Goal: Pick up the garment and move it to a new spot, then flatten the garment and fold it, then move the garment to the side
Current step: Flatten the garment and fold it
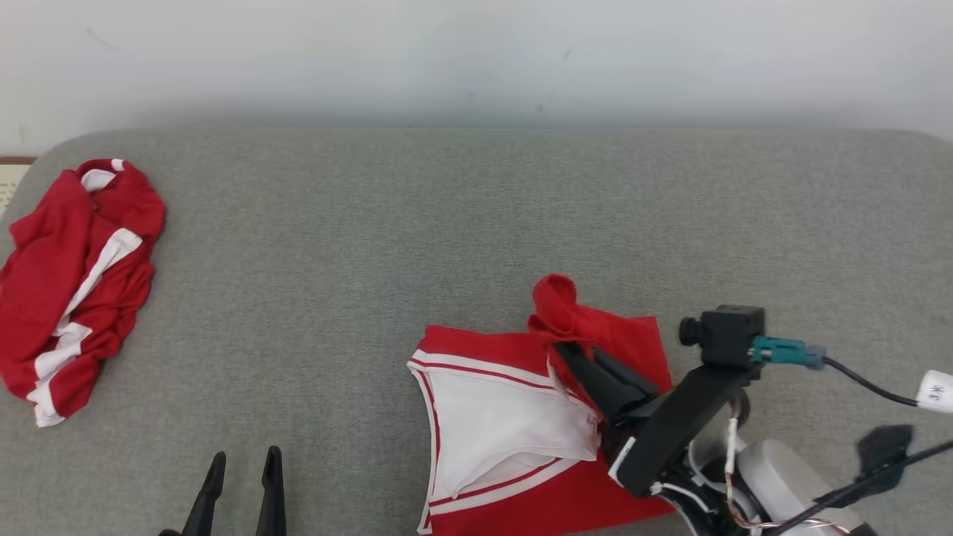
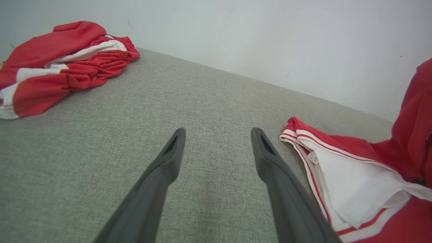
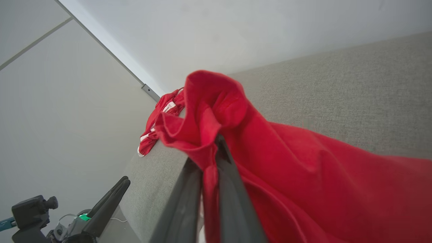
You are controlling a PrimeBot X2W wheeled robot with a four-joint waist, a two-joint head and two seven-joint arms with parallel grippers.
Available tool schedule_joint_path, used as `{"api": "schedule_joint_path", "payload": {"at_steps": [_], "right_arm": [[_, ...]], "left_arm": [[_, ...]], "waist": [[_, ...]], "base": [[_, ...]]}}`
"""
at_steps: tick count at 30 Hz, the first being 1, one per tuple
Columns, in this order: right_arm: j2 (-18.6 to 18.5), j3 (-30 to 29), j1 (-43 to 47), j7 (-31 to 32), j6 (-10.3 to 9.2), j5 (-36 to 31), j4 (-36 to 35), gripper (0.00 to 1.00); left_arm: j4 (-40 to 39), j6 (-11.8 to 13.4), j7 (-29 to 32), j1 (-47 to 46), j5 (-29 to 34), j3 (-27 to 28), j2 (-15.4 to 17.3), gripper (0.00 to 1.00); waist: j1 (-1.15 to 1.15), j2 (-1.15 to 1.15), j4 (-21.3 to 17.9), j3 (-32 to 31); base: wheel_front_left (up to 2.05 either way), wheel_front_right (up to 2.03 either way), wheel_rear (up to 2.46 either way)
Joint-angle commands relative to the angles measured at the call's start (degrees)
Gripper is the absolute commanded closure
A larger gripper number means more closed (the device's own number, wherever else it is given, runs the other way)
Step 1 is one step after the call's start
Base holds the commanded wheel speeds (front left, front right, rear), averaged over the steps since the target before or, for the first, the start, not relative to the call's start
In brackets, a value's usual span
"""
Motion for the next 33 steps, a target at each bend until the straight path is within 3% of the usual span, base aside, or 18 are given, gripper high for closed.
{"api": "schedule_joint_path", "payload": {"at_steps": [1,13,21,23,24,33], "right_arm": [[0.50,0.18,-0.56,0.25,-0.04,-0.43,0.46,1.00],[7.83,1.38,-2.45,-1.03,-0.02,-1.35,9.93,1.00],[9.97,3.34,-3.72,-2.75,-0.02,-2.09,15.48,0.98],[10.09,3.59,-4.26,-3.30,-0.02,-1.86,15.99,0.13],[10.03,3.65,-4.47,-3.50,-0.02,-1.72,16.07,0.00],[8.14,2.17,-5.30,-7.40,-0.02,0.33,11.58,0.00]], "left_arm": [[0.32,0.04,-0.12,-0.59,-0.39,-0.12,-0.01,0.00],[1.59,-0.20,-0.12,-1.51,-1.13,-1.30,-0.01,0.00],[1.83,0.21,-0.12,-1.36,-1.49,-1.89,-0.01,0.00],[1.92,0.26,-0.12,-1.23,-1.48,-1.80,-0.01,0.00],[1.99,0.27,-0.12,-1.18,-1.50,-1.72,-0.01,0.00],[2.29,0.01,-0.12,-1.09,-1.13,-1.27,-0.02,0.00]], "waist": [[0.00,0.00,0.60,0.00],[0.00,0.00,3.82,0.69],[0.00,0.00,4.69,0.98],[0.00,0.00,4.63,0.93],[0.00,0.00,4.56,0.88],[0.00,0.00,3.78,0.41]], "base": [[0.00,0.00,0.00],[0.00,0.00,0.00],[0.00,0.00,0.00],[0.00,0.00,0.00],[0.00,0.00,0.00],[0.00,0.00,0.00]]}}
